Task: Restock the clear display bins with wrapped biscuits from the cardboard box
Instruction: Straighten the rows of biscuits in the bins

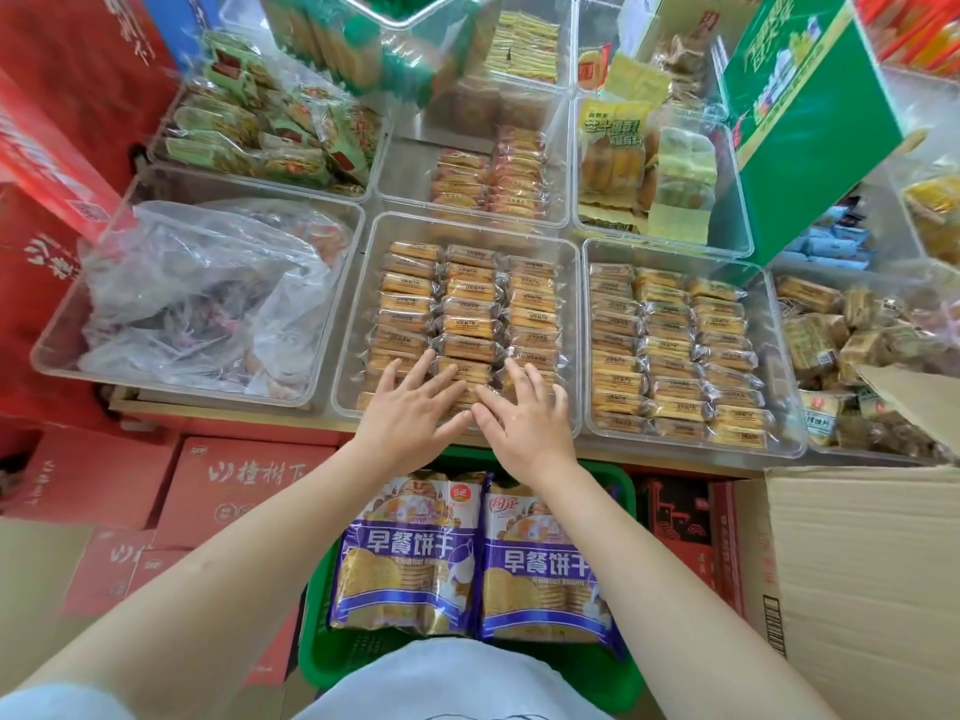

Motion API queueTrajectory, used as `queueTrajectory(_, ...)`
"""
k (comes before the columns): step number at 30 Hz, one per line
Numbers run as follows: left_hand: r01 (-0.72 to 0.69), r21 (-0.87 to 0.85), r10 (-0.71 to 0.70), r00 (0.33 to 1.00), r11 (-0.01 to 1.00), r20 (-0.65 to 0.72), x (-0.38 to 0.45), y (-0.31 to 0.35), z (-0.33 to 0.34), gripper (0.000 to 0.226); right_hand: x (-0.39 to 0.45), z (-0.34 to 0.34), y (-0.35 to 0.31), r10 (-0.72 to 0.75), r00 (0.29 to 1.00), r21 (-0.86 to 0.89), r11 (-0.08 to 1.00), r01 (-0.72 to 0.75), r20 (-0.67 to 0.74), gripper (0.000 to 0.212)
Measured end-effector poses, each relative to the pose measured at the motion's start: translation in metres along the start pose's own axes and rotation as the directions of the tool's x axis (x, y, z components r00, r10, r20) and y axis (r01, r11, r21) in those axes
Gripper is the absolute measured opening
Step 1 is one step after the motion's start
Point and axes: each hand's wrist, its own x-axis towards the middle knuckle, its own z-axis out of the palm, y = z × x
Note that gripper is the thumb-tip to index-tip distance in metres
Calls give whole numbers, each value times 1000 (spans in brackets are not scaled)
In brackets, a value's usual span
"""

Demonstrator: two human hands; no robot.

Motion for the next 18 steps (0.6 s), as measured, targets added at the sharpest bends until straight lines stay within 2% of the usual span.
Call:
queueTrajectory(3,-58,-1,58,998,998,6,7,-1,1,76,11,-11,3,-15,997,65,998,20,-82,51)
queueTrajectory(6,-27,-14,26,998,1000,-59,9,-7,3,77,25,-18,10,46,988,59,998,-37,-147,54)
queueTrajectory(11,-10,-12,9,999,1000,-32,20,-11,1,86,42,-13,6,64,996,-7,998,-65,-64,57)
queueTrajectory(16,-41,-10,40,999,999,-22,18,-10,0,78,46,-7,3,18,999,26,999,-19,35,53)
queueTrajectory(18,-37,-21,36,999,999,-25,18,-10,0,80,49,-7,2,-3,1000,81,997,4,-13,48)
